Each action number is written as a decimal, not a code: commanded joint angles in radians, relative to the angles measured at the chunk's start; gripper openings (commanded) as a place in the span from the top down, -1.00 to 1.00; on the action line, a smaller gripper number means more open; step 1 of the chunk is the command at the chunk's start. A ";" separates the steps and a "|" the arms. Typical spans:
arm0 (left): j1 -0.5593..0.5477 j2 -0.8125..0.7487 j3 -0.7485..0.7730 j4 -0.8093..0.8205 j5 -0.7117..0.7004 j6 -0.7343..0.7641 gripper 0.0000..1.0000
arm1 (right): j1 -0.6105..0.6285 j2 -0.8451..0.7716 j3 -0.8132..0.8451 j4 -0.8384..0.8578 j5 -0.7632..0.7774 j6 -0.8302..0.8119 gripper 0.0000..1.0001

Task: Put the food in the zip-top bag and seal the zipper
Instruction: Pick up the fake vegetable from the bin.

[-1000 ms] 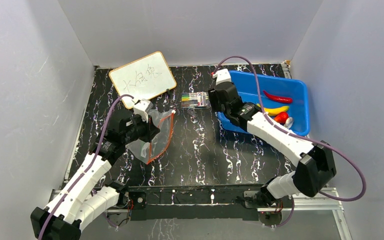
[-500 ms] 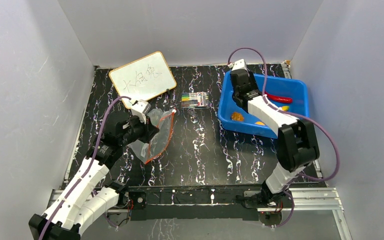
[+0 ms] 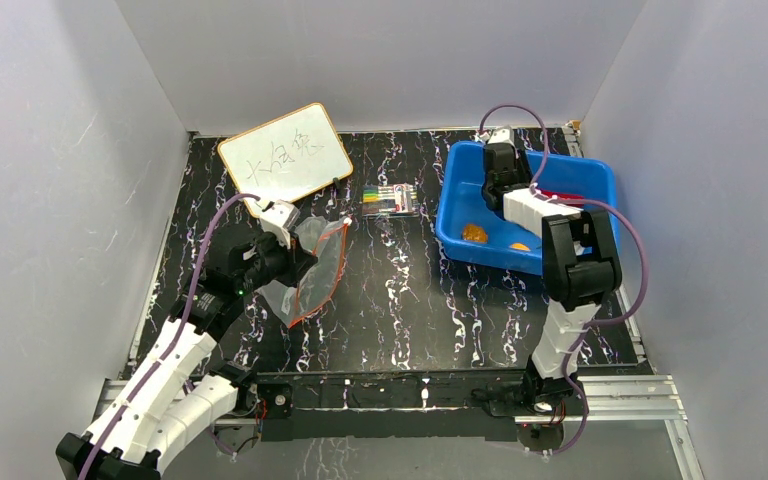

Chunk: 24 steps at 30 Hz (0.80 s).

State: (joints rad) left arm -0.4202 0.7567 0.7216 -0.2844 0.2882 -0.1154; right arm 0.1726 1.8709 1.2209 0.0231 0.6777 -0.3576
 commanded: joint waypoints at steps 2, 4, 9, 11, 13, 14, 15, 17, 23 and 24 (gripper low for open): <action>0.001 -0.015 0.001 0.020 -0.006 0.013 1.00 | -0.027 0.053 0.013 0.134 -0.006 -0.052 0.26; 0.001 -0.014 -0.001 0.020 -0.008 0.014 1.00 | -0.038 0.067 0.023 0.140 -0.027 -0.053 0.26; 0.001 -0.010 0.000 0.022 -0.010 0.016 1.00 | -0.051 0.113 0.055 0.151 -0.034 -0.079 0.28; 0.001 -0.008 0.001 0.020 -0.014 0.016 1.00 | -0.055 0.127 0.066 0.146 -0.049 -0.088 0.29; 0.001 -0.012 0.000 0.018 -0.021 0.017 1.00 | -0.056 0.141 0.074 0.155 -0.051 -0.111 0.30; 0.001 -0.014 0.000 0.019 -0.022 0.017 1.00 | -0.057 0.146 0.075 0.167 -0.052 -0.123 0.31; 0.001 -0.016 -0.001 0.019 -0.024 0.017 1.00 | -0.059 0.152 0.075 0.177 -0.050 -0.134 0.32; 0.001 -0.018 -0.001 0.020 -0.024 0.016 1.00 | -0.065 0.161 0.088 0.184 -0.047 -0.145 0.33; 0.001 -0.015 0.000 0.019 -0.025 0.018 1.00 | -0.078 0.189 0.128 0.199 -0.049 -0.164 0.36; 0.002 -0.015 -0.001 0.019 -0.026 0.019 1.00 | -0.080 0.195 0.135 0.198 -0.054 -0.167 0.37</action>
State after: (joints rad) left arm -0.4202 0.7567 0.7200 -0.2844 0.2695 -0.1108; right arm 0.1081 2.0506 1.2938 0.1406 0.6277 -0.4980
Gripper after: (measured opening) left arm 0.010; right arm 0.324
